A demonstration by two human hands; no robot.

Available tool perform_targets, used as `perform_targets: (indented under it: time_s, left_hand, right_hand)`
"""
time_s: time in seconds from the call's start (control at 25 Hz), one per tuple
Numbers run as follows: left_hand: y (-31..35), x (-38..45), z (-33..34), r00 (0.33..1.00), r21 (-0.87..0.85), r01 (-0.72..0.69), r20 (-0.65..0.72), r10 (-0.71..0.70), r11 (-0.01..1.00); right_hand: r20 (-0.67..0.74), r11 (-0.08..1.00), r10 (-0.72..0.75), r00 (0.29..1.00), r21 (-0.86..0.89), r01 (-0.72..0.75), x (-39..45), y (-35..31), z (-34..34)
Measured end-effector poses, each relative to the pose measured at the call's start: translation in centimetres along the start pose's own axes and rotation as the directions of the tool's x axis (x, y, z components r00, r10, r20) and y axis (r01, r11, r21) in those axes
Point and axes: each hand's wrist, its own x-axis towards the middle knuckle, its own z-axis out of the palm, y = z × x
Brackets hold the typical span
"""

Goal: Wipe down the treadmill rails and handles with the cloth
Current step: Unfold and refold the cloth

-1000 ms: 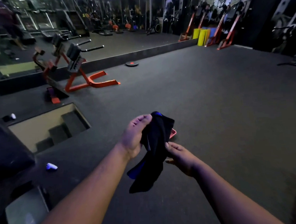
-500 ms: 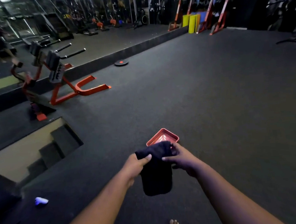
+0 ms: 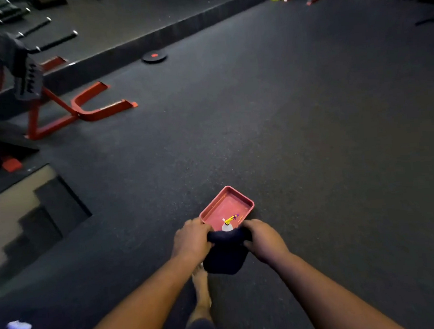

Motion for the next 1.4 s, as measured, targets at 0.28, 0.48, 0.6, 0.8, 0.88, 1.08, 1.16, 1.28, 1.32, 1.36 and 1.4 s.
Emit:
perform_targets:
  time_s: [0.28,0.48,0.6,0.8,0.88,1.08,1.16,1.28,1.32,1.36,1.4]
  left_hand:
    - [-3.3,26.6,1.3,0.982,-0.059,-0.096,0.158,0.104,0.994]
    - [-3.9,44.2,7.3,0.988,-0.025,-0.119,0.097,0.121,0.993]
    - [-4.9,53.3,15.1,0.986,-0.014,-0.164,-0.024,0.164,0.986]
    - [-7.6,61.2,32.3,0.968,0.043,-0.196,0.169,0.186,0.980]
    - [-8.8,61.3,38.6,0.938,0.045,-0.161,0.319,0.139,0.986]
    - [-9.5,58.5,45.5,0.853,-0.177,-0.083,0.496,0.162,0.981]
    - [-9.0,58.1,46.7,0.828,-0.219,-0.070,0.532,0.179,0.973]
    - [-7.8,58.9,48.0,0.837,-0.186,-0.030,0.532,0.127,0.982]
    - [-7.4,59.3,48.1,0.852,-0.141,-0.055,0.510,0.120,0.988]
    - [-6.9,59.7,48.2,0.860,-0.087,-0.086,0.496,0.118,0.992]
    - [-6.5,59.9,48.2,0.860,-0.053,-0.108,0.497,0.120,0.993]
  right_hand:
    - [-0.028,0.964,0.052,0.998,-0.258,-0.058,24.8,4.9,-1.9]
    - [-0.104,0.962,0.117,0.988,-0.234,-0.138,42.0,11.7,1.1]
    - [-0.135,0.966,0.080,0.988,-0.235,-0.110,51.0,17.6,6.1]
    - [0.008,0.967,0.061,0.998,-0.249,-0.057,58.4,27.9,19.4]
    - [0.121,0.966,0.125,0.985,-0.243,-0.093,58.6,31.3,25.0]
    - [0.266,0.971,0.218,0.939,0.043,-0.237,56.5,34.0,32.7]
    - [0.360,0.953,0.218,0.907,0.123,-0.278,56.1,33.6,34.2]
    - [0.416,0.919,0.245,0.876,0.189,-0.346,56.2,33.1,35.9]
    - [0.421,0.907,0.257,0.870,0.206,-0.368,56.3,32.9,36.1]
    - [0.407,0.896,0.272,0.872,0.223,-0.384,56.3,32.8,36.4]
    - [0.391,0.886,0.291,0.873,0.235,-0.400,56.4,32.9,36.6]
